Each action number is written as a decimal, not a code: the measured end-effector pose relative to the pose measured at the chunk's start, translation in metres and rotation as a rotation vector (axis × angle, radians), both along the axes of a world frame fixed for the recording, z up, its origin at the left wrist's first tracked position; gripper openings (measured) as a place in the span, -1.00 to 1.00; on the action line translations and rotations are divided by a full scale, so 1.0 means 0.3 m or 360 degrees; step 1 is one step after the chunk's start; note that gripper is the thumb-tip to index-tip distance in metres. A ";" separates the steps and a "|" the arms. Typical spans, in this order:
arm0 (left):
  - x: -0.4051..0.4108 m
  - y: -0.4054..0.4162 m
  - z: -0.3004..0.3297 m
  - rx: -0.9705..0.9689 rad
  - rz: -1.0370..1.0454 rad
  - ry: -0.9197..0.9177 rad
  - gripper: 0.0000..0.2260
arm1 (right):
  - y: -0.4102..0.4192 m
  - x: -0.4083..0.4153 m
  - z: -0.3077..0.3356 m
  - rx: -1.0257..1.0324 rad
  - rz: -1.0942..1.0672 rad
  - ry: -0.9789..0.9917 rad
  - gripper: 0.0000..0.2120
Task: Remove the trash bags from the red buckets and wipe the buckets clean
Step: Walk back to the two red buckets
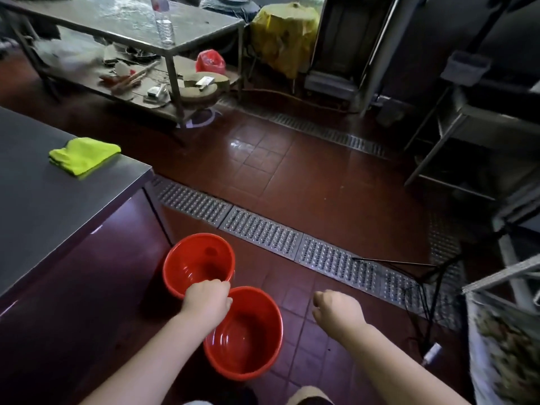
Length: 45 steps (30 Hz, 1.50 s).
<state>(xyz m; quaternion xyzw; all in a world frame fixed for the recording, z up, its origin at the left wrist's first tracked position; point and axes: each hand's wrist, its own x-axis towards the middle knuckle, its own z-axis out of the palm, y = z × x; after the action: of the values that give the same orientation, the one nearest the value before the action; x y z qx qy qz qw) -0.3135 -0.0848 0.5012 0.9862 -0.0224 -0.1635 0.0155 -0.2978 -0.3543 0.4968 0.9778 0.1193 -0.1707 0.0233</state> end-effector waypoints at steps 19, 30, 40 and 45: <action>0.851 -0.511 -0.144 -0.0030 0.0658 0.0192 -0.74 | -0.466 1.228 -0.097 -0.0123 0.0609 0.0266 -0.90; 0.885 -0.305 -0.235 -0.0103 0.1347 0.0356 -0.74 | -0.029 1.566 -0.216 -0.0154 0.1237 0.0411 -0.87; 1.095 -0.019 -0.326 -0.0316 0.1729 0.0227 -0.76 | 0.420 1.816 -0.238 -0.0207 0.1670 0.0292 -0.77; 1.131 0.089 -0.376 -0.0337 0.1961 0.0243 -0.78 | 0.644 1.888 -0.311 -0.0273 0.1881 0.0420 -0.81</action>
<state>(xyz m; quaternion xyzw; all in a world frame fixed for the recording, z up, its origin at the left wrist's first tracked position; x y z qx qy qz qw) 0.0258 -0.0581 0.3885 0.7967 0.5350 -0.1913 0.2059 0.2686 -0.1610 0.4036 0.7113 0.6293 -0.2576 0.1777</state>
